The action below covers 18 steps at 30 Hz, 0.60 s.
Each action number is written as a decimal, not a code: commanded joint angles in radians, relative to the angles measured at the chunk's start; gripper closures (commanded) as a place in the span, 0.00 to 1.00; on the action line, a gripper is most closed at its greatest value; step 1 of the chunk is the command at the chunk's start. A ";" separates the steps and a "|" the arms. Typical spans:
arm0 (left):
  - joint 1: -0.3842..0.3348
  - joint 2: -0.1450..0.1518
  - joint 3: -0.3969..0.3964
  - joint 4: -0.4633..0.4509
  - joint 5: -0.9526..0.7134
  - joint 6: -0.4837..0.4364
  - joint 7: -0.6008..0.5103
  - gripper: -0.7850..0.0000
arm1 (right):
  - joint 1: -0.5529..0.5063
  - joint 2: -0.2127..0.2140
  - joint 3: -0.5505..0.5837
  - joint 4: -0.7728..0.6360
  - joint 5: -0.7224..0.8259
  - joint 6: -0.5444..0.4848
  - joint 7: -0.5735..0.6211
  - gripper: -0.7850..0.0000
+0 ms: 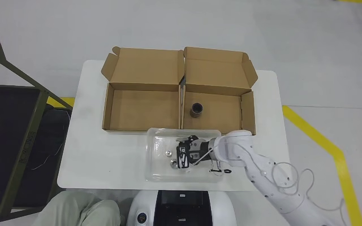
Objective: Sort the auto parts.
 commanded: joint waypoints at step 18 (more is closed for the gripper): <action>0.000 0.000 0.000 0.000 0.000 0.000 0.000 0.00 | 0.055 -0.009 -0.054 0.102 -0.085 0.034 -0.065 0.22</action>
